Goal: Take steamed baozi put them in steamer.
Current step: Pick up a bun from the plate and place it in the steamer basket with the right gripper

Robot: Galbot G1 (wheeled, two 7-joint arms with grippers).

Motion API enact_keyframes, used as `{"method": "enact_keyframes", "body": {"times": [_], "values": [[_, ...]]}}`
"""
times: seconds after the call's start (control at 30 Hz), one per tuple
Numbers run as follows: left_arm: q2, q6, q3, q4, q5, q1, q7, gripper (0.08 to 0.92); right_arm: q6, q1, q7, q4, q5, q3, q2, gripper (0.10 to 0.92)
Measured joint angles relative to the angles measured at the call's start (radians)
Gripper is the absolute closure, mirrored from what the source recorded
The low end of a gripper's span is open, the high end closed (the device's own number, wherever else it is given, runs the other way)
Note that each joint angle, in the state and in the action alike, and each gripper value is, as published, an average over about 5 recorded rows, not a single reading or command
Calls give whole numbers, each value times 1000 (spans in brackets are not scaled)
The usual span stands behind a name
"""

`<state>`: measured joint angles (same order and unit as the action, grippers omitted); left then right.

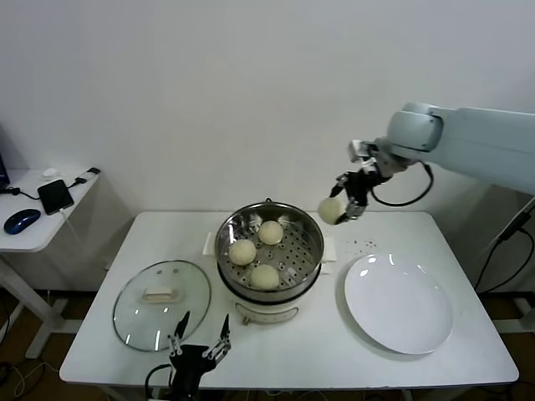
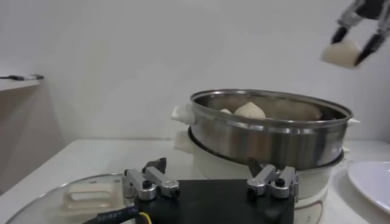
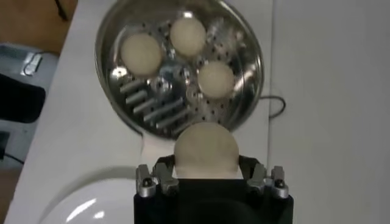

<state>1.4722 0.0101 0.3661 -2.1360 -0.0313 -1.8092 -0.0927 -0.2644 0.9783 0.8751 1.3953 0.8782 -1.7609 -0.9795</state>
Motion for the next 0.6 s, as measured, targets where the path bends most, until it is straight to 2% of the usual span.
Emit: {"method": "enact_keyframes", "body": {"times": [0.27,0.6], "values": [[-4,2,6,1,-7,1,0,177,-40,-87,-61,-29,43,-21,-129,330],[1,4,7,8,-12,6,1,177,-58,-209,-97,-88,24,-17,-188,326]]}}
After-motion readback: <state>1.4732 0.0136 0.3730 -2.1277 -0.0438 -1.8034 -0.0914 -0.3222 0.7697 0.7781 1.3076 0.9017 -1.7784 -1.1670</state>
